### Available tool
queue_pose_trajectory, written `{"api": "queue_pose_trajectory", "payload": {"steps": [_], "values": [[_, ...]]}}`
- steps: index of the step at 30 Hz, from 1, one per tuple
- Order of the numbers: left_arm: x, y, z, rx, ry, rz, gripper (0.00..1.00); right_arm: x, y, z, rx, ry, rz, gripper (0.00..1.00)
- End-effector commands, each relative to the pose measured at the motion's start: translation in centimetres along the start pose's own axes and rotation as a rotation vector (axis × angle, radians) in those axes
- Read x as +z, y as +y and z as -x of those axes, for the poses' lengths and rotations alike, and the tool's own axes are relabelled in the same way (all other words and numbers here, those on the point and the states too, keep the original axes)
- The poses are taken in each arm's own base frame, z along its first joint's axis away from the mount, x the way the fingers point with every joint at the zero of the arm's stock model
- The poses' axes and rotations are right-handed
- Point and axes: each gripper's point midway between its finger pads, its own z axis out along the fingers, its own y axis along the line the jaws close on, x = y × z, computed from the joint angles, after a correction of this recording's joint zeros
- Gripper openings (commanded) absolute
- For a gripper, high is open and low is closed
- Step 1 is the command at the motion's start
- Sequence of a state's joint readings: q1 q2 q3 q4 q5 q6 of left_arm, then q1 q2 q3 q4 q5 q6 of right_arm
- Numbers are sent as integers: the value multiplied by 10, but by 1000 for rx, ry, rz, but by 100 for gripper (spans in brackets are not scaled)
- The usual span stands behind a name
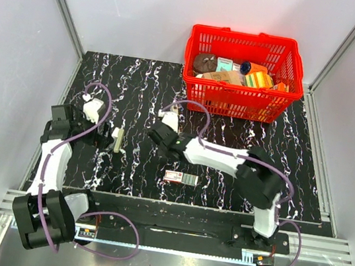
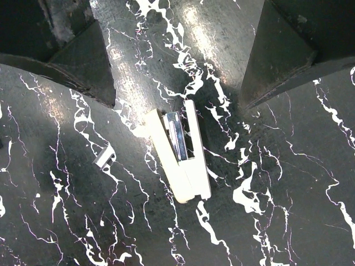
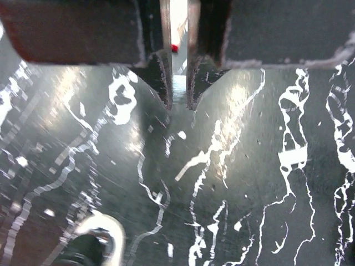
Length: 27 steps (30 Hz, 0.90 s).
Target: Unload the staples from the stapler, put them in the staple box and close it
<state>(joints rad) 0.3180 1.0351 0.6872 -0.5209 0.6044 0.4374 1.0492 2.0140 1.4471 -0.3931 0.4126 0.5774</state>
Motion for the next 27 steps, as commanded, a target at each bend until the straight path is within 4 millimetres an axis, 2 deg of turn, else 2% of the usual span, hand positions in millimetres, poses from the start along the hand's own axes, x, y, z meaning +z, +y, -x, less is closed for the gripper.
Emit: {"api": "queue_pose_trajectory", "payload": {"steps": [1,6,12,15,27], "values": [[-4,7,12,50,-51,38,98,-56,-15,13,161,-73,-11,0],[-4,5,11,44,-46,24,97,-75,-34,-30,255,-13,-52,0],[-3,3,9,44,-43,20,97,-77,-52,-68,305,28,-134,0],[-3,3,6,48,-35,18,97,-77,-61,-78,320,30,-179,0],[-3,1,5,54,-32,6,96,-74,-76,-88,353,19,-249,0]]}}
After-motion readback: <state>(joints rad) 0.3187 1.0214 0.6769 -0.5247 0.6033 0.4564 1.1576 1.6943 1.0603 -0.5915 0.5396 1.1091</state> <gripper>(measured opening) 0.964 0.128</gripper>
